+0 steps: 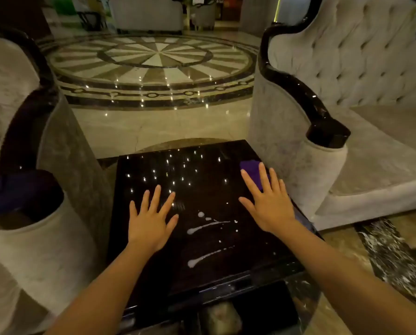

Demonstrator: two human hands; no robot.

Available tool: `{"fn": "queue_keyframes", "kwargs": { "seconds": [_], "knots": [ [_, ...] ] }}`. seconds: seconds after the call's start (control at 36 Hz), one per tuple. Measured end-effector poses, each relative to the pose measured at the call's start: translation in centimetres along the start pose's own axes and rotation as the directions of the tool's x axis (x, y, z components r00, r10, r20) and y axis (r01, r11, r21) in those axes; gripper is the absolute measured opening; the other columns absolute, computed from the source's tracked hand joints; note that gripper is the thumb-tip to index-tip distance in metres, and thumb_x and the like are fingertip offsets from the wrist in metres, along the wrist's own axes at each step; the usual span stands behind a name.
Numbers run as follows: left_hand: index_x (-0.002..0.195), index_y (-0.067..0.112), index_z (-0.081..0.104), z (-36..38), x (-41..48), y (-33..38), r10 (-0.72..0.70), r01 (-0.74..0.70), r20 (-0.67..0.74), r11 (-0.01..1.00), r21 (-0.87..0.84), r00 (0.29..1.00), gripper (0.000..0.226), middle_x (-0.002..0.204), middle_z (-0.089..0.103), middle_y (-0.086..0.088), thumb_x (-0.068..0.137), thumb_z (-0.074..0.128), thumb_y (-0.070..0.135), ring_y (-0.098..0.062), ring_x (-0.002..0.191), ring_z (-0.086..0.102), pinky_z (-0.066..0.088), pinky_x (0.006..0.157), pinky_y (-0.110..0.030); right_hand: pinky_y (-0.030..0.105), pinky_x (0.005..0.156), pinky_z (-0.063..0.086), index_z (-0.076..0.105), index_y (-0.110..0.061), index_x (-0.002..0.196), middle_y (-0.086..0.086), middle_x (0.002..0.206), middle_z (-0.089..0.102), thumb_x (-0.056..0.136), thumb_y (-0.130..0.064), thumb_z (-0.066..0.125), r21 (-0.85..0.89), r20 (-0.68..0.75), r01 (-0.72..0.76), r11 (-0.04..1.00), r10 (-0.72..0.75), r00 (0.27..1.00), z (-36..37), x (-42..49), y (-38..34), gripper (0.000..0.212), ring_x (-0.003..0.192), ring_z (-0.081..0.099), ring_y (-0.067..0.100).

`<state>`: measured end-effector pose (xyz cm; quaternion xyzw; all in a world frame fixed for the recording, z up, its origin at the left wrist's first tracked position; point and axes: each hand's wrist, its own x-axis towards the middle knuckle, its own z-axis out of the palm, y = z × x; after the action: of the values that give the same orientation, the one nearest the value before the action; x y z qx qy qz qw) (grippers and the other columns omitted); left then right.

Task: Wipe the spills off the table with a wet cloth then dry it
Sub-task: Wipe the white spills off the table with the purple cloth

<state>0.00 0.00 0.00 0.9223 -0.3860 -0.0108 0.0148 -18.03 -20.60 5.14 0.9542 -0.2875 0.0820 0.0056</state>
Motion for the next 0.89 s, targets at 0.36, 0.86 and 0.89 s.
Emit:
{"fn": "queue_keyframes", "kwargs": {
  "seconds": [0.36,0.86,0.89],
  "knots": [
    [0.144,0.034,-0.011,9.4,2.7,-2.0,-0.037,0.042,0.083,0.997,-0.063,0.996,0.058,0.157,-0.013,0.002,0.095,0.015,0.051,-0.020,0.145,-0.010,0.000,0.117,-0.045,0.047,0.116,0.001,-0.014,-0.035,0.140,0.010,0.155,-0.014,0.094,-0.050,0.023,-0.021,0.041,-0.061,0.998,0.062,0.997,9.2,3.4,2.5,0.060,0.142,-0.012,0.031],
    [0.144,0.039,0.000,9.8,2.7,-2.2,-0.054,0.072,0.143,0.990,-0.125,0.988,0.053,0.158,-0.005,0.005,0.095,0.016,0.050,-0.019,0.145,-0.010,-0.003,0.117,-0.047,0.049,0.115,0.004,-0.003,-0.037,0.141,0.008,0.155,-0.014,0.095,-0.049,0.025,0.070,0.162,-0.131,0.989,0.118,0.980,12.9,12.7,5.2,0.056,0.142,-0.010,0.032],
    [0.144,0.040,0.000,9.8,2.7,-2.2,-0.053,0.071,0.144,0.990,-0.124,0.988,0.053,0.158,-0.005,0.005,0.095,0.016,0.050,-0.019,0.145,-0.009,-0.003,0.117,-0.047,0.049,0.115,0.004,-0.003,-0.037,0.141,0.008,0.155,-0.014,0.094,-0.049,0.025,0.081,0.166,-0.144,0.986,0.129,0.978,13.0,13.3,5.4,0.056,0.142,-0.010,0.032]
  ]
}}
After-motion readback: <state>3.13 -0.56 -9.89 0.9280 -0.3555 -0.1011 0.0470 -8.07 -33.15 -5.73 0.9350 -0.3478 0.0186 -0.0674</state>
